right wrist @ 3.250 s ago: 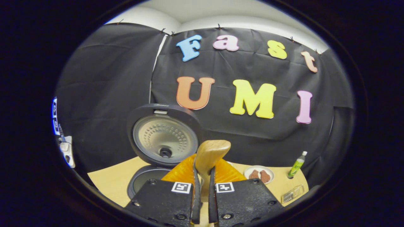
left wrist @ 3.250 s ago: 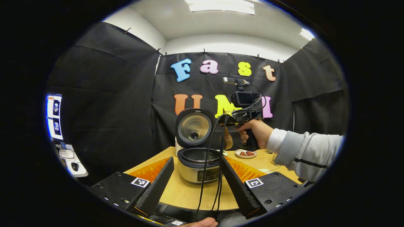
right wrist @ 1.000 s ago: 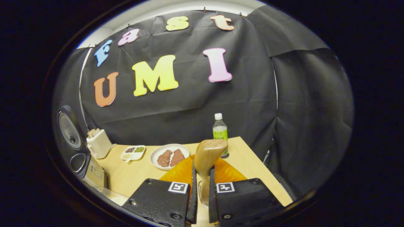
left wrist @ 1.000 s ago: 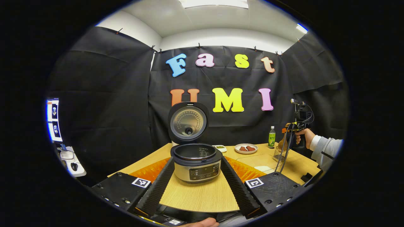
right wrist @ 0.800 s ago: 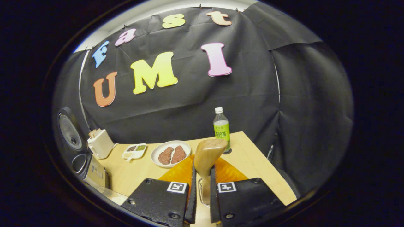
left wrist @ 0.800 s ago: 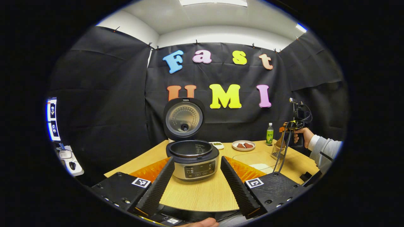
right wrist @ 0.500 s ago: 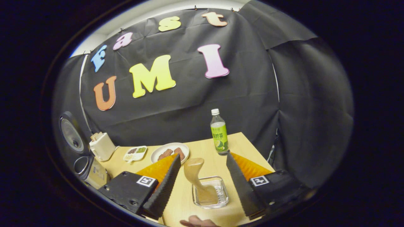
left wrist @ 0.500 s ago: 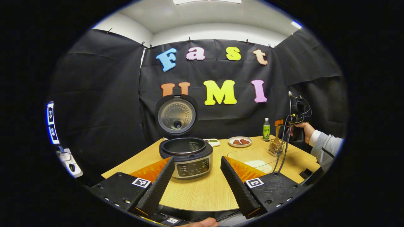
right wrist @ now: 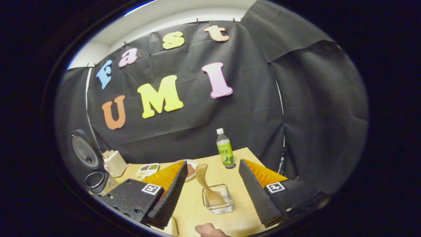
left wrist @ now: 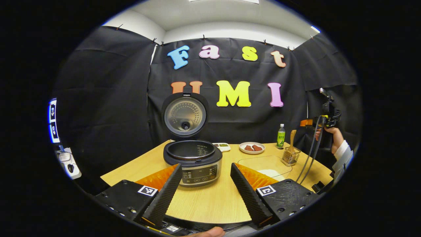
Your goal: Close the left gripper, press the button to open the rice cooker; take a wooden spoon from the chopstick holder with the right hand, scoop a spoonful of rice and pour it into the rice cooker, then put the wooden spoon back into the chopstick holder.
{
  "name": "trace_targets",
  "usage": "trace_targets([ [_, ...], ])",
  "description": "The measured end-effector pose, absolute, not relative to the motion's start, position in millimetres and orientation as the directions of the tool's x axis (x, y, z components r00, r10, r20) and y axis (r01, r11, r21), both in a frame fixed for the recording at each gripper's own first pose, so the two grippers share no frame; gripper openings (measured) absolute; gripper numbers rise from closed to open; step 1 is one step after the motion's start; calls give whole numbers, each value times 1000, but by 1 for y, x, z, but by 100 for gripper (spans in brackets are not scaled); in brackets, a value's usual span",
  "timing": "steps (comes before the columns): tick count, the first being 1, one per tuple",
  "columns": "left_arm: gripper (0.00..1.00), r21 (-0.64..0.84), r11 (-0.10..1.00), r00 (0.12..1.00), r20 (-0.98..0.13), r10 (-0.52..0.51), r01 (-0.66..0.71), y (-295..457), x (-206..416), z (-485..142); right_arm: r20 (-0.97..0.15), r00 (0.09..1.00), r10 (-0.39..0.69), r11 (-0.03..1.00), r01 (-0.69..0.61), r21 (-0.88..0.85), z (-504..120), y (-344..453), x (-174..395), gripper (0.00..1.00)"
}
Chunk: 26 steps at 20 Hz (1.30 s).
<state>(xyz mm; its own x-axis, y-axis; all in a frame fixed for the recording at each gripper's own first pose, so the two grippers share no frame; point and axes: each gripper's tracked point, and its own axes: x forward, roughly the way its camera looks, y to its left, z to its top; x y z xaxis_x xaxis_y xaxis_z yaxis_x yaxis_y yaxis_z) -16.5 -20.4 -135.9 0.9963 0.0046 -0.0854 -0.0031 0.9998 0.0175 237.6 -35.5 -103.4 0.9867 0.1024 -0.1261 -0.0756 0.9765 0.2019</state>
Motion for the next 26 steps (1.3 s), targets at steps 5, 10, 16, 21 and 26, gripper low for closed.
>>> trace_targets([
  [5, 94, -49, 999, 997, -78, -12, 8, -12, 5, -122, -40, 994, 99, 983, -92, 160, -75, -30, 178, 94],
  [10, 95, -80, 996, 998, -58, 21, -25, 16, 29, -80, 24, 989, 145, 977, -147, 153, -67, -10, 101, 100],
  [16, 94, -34, 997, 997, -3, 74, -74, 49, 58, -12, 8, 990, 143, 982, -143, 124, -92, -2, 40, 100],
  [21, 94, 12, 996, 995, 49, 86, -86, 52, 86, 45, 18, 989, 146, 983, -148, 111, -105, 3, 12, 100],
  [26, 94, 35, 997, 989, 138, 60, -66, 51, 140, 99, 39, 985, 169, 984, -171, 57, -95, 8, -4, 100],
])
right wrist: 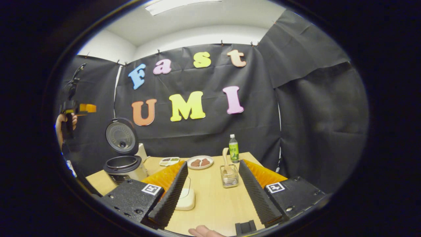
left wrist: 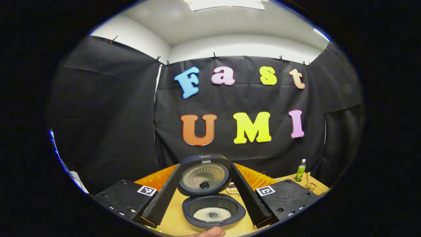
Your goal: Close the left gripper, press the button to open the rice cooker; take a wooden spoon from the chopstick holder with the right hand, scoop a spoonful of rice and pour it into the rice cooker, then put the wooden spoon back into the chopstick holder.
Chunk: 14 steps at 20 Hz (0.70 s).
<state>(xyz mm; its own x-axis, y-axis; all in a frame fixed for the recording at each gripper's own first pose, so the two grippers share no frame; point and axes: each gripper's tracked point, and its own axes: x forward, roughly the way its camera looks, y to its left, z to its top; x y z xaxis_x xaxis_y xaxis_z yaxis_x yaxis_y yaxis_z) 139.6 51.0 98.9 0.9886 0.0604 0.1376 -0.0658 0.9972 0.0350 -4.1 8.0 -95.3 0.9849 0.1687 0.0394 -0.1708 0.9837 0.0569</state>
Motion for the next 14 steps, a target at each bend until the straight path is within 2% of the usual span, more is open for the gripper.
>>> trace_targets([
  [3, 94, 29, 999, 994, 108, 33, -36, 46, 186, 103, 71, 979, 192, 980, -195, 42, -85, 11, -14, 100],
  [5, 94, 54, 995, 994, 80, 75, -80, 60, 219, 103, 93, 974, 206, 977, -210, 36, -82, 11, -18, 100],
  [6, 96, 66, 993, 992, 78, 95, -100, 63, 224, 97, 97, 973, 208, 977, -212, 31, -82, 10, -17, 94],
  [7, 96, 65, 992, 992, 65, 107, -112, 66, 241, 93, 95, 975, 203, 978, -207, 29, -85, 8, -16, 100],
  [8, 96, 50, 992, 992, 46, 114, -117, 67, 257, 87, 93, 975, 201, 979, -204, 26, -88, 7, -14, 94],
  [11, 96, 22, 992, 992, 22, 123, -124, 70, 301, 78, 92, 980, 175, 983, -178, 30, -93, -3, -7, 94],
  [14, 96, 18, 983, 983, 19, 184, -184, 88, 341, 77, 85, 987, 134, 990, -137, 28, -100, -14, 1, 94],
])
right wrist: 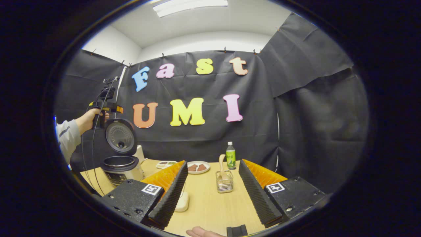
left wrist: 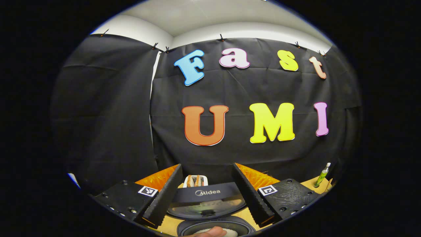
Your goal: Close the left gripper, press the button to open the rice cooker; take a wooden spoon from the chopstick holder with the right hand, scoop a spoonful of rice and pour it into the rice cooker, then put the wooden spoon back into the chopstick holder.
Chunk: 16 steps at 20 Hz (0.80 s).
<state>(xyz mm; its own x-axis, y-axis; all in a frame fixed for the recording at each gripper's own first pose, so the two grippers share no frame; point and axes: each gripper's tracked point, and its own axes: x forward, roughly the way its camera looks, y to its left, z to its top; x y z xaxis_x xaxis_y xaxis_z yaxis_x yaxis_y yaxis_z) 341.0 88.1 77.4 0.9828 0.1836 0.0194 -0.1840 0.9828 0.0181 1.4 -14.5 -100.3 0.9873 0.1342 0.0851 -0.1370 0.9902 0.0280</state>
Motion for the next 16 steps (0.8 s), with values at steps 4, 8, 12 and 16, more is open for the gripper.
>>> trace_targets([
  [4, 96, -42, 985, 986, -6, 164, -165, 84, 368, 62, 91, 989, 118, 991, -123, 57, -102, -20, 3, 100],
  [8, 97, 7, 976, 975, -47, 217, -217, 91, 374, 42, 115, 988, 105, 994, -109, 31, -99, -13, -10, 94],
  [12, 100, -3, 977, 973, -87, 214, -215, 85, 356, 35, 111, 987, 115, 993, -117, 5, -98, -7, -23, 100],
  [16, 100, -6, 979, 976, -76, 204, -205, 73, 329, 30, 131, 986, 106, 994, -104, -18, -91, -7, -39, 94],
])
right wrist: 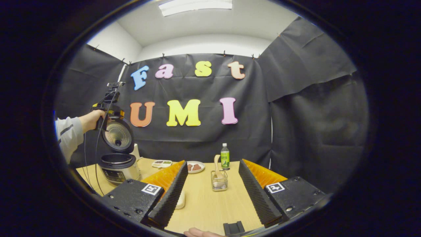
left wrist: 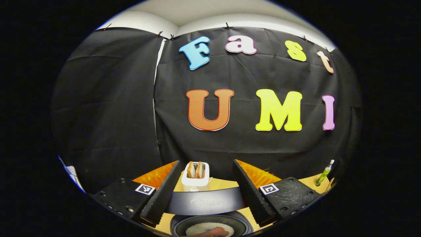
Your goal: Close the left gripper, press the button to open the rice cooker; take a wooden spoon from the chopstick holder with the right hand, scoop a spoonful of rice and pour it into the rice cooker, then put the wooden spoon back into the chopstick holder.
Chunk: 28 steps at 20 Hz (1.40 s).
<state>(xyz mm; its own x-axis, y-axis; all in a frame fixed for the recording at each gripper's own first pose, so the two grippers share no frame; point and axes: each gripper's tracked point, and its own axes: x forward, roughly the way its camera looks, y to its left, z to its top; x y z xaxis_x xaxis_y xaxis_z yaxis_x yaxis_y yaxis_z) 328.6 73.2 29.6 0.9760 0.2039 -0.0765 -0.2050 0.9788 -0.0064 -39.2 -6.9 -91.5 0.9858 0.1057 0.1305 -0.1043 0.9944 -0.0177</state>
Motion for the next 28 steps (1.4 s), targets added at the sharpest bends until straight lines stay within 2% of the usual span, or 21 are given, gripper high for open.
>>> trace_targets([
  [1, 100, -3, 979, 977, -68, 204, -204, 71, 322, 26, 131, 986, 101, 995, -98, -30, -91, -7, -40, 94],
  [2, 100, 6, 980, 978, -53, 200, -200, 68, 317, 25, 128, 987, 94, 995, -89, -41, -93, -9, -41, 100],
  [4, 100, 1, 982, 981, -55, 188, -188, 63, 308, 19, 128, 988, 91, 995, -85, -49, -89, -7, -46, 94],
  [5, 100, -1, 983, 981, -65, 182, -182, 61, 304, 15, 134, 987, 90, 995, -85, -46, -87, -6, -50, 100],
  [9, 100, -26, 987, 976, -157, 151, -157, 48, 290, -22, 148, 985, 86, 996, -83, -22, -82, -8, -58, 100],
  [12, 99, -11, 987, 972, -178, 154, -158, 50, 275, -50, 127, 984, 125, 992, -128, 12, -83, 5, -59, 100],
  [18, 99, -28, 995, 966, -245, 86, -96, 33, 246, -104, 118, 971, 207, 977, -211, 22, -81, 31, -66, 100],
  [19, 99, -30, 995, 960, -265, 85, -97, 31, 243, -117, 124, 971, 202, 978, -206, 21, -76, 31, -68, 94],
  [20, 99, -31, 995, 956, -280, 87, -100, 29, 240, -128, 134, 971, 197, 979, -201, 20, -73, 31, -72, 100],
  [21, 99, -29, 994, 952, -291, 90, -103, 27, 236, -136, 146, 969, 199, 979, -203, 18, -69, 32, -75, 94],
  [23, 100, -19, 994, 961, -258, 103, -112, 26, 232, -139, 157, 966, 206, 978, -210, 8, -69, 36, -79, 100],
  [28, 100, -16, 994, 966, -237, 104, -111, 24, 224, -160, 145, 969, 198, 979, -202, 11, -72, 33, -79, 100],
])
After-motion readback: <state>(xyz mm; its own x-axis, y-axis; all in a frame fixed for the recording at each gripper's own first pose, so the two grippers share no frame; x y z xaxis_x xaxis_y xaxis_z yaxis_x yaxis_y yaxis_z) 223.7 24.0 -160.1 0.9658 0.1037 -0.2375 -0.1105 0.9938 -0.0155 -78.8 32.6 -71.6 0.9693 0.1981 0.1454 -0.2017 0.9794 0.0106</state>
